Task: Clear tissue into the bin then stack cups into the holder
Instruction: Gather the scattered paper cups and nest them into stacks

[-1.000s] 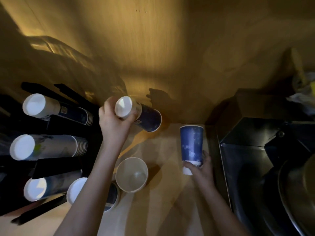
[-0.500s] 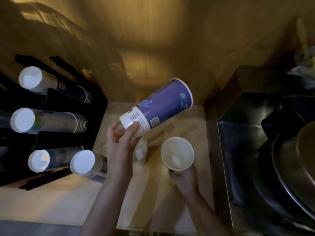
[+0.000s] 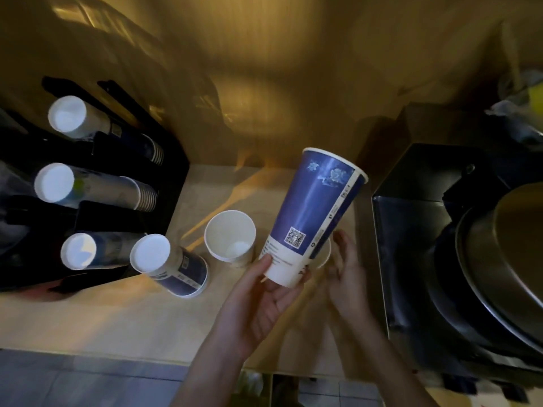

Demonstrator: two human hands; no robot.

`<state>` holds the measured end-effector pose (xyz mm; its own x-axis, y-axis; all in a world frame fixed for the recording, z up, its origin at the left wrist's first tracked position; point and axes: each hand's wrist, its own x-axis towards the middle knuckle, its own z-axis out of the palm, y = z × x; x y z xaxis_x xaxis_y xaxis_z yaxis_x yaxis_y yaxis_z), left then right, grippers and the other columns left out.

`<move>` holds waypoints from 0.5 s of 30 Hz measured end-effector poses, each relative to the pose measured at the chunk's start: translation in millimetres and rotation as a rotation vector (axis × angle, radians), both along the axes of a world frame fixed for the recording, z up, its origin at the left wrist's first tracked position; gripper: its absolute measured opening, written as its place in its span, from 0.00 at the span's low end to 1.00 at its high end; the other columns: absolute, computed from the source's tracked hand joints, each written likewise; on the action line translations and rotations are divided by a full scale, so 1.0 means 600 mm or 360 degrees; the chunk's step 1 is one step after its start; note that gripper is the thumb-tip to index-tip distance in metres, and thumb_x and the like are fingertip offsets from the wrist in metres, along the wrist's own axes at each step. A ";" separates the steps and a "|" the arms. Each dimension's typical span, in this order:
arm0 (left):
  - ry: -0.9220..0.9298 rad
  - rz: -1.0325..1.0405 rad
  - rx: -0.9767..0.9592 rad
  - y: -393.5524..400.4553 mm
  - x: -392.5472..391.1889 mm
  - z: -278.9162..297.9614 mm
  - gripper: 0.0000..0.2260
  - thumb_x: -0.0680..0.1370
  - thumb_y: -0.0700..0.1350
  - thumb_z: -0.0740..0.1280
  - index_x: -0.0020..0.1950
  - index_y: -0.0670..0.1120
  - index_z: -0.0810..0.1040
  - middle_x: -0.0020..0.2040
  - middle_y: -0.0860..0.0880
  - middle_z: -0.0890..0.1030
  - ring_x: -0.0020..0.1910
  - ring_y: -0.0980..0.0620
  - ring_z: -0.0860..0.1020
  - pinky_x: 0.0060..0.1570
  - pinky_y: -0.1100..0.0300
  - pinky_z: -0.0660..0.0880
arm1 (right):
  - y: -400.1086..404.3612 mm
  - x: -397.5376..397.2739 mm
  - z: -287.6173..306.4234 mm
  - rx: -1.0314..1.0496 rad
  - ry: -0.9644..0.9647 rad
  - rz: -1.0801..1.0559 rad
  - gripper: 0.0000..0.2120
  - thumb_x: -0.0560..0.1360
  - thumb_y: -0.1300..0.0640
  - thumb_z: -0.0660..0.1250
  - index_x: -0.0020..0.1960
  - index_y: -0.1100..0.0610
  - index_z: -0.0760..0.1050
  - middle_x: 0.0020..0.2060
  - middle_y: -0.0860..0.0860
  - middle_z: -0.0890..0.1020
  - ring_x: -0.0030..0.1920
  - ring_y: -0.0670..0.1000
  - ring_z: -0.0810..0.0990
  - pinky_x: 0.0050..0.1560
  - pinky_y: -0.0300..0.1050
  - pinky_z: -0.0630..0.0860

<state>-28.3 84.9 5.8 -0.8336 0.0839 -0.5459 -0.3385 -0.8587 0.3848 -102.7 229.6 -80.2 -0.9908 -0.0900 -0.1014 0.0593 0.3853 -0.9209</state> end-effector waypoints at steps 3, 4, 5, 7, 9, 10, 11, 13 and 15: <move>-0.0038 -0.0101 0.0029 0.016 -0.004 0.000 0.16 0.67 0.46 0.66 0.52 0.40 0.79 0.48 0.34 0.83 0.41 0.40 0.84 0.40 0.55 0.81 | 0.008 -0.017 0.092 -0.0948 -0.0127 -0.0283 0.19 0.74 0.69 0.54 0.57 0.51 0.73 0.52 0.47 0.82 0.55 0.45 0.80 0.59 0.46 0.75; -0.0030 -0.0114 0.0012 0.019 -0.006 0.000 0.17 0.67 0.46 0.65 0.53 0.40 0.78 0.48 0.35 0.83 0.41 0.41 0.84 0.41 0.55 0.81 | 0.011 -0.025 0.121 -0.1352 -0.0271 -0.0274 0.16 0.73 0.65 0.55 0.55 0.53 0.74 0.47 0.47 0.84 0.52 0.46 0.81 0.54 0.44 0.77; -0.0010 -0.0115 -0.0037 0.022 -0.007 0.000 0.17 0.67 0.46 0.66 0.53 0.41 0.78 0.48 0.35 0.83 0.42 0.42 0.84 0.42 0.56 0.81 | 0.014 -0.030 0.148 -0.1627 -0.0385 -0.0247 0.14 0.70 0.58 0.59 0.54 0.55 0.74 0.45 0.48 0.85 0.50 0.48 0.82 0.51 0.42 0.77; 0.0069 -0.0083 -0.0300 0.026 -0.010 -0.004 0.17 0.68 0.45 0.70 0.55 0.41 0.77 0.52 0.37 0.83 0.45 0.43 0.83 0.45 0.57 0.81 | 0.015 -0.037 0.186 -0.1654 -0.0486 -0.0110 0.22 0.65 0.50 0.65 0.57 0.56 0.74 0.47 0.50 0.84 0.50 0.50 0.82 0.48 0.43 0.79; 0.0173 -0.0030 -0.0779 0.028 -0.011 -0.009 0.22 0.65 0.48 0.72 0.56 0.43 0.75 0.54 0.41 0.81 0.48 0.46 0.81 0.48 0.58 0.79 | 0.010 -0.036 0.201 -0.1378 -0.0401 -0.0012 0.22 0.67 0.52 0.68 0.60 0.55 0.73 0.48 0.50 0.84 0.49 0.49 0.83 0.44 0.42 0.80; 0.0232 -0.0010 -0.1065 0.027 -0.009 -0.012 0.25 0.62 0.51 0.73 0.55 0.44 0.75 0.53 0.43 0.81 0.49 0.49 0.80 0.48 0.60 0.78 | 0.008 -0.037 0.204 -0.1288 -0.0311 -0.0019 0.21 0.66 0.56 0.70 0.58 0.55 0.73 0.46 0.49 0.85 0.47 0.48 0.84 0.43 0.40 0.81; 0.0304 0.0016 -0.1356 0.026 -0.008 -0.015 0.27 0.60 0.54 0.73 0.56 0.46 0.74 0.53 0.47 0.80 0.50 0.54 0.79 0.48 0.63 0.77 | 0.005 -0.038 0.208 -0.1236 -0.0222 -0.0055 0.22 0.64 0.58 0.73 0.56 0.54 0.74 0.44 0.48 0.85 0.46 0.47 0.84 0.43 0.39 0.80; 0.0437 0.0025 -0.1920 0.023 -0.005 -0.029 0.35 0.59 0.56 0.74 0.63 0.49 0.69 0.60 0.52 0.76 0.57 0.59 0.76 0.54 0.67 0.73 | 0.005 -0.040 0.213 -0.1165 0.0015 -0.0141 0.26 0.59 0.56 0.75 0.56 0.52 0.73 0.48 0.48 0.84 0.48 0.45 0.83 0.48 0.38 0.79; 0.0531 -0.0092 -0.2397 0.021 -0.009 -0.053 0.44 0.58 0.58 0.75 0.70 0.49 0.61 0.69 0.52 0.68 0.67 0.56 0.68 0.65 0.61 0.67 | 0.005 -0.040 0.208 -0.1117 0.0225 -0.0192 0.32 0.57 0.54 0.74 0.60 0.51 0.69 0.54 0.47 0.79 0.51 0.42 0.82 0.47 0.35 0.78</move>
<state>-33.8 97.5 -26.2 -0.9460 -0.3199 0.0522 -0.0820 0.3920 0.9163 -126.8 232.9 44.8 -0.9973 0.0238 0.0697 -0.0737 -0.3008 -0.9508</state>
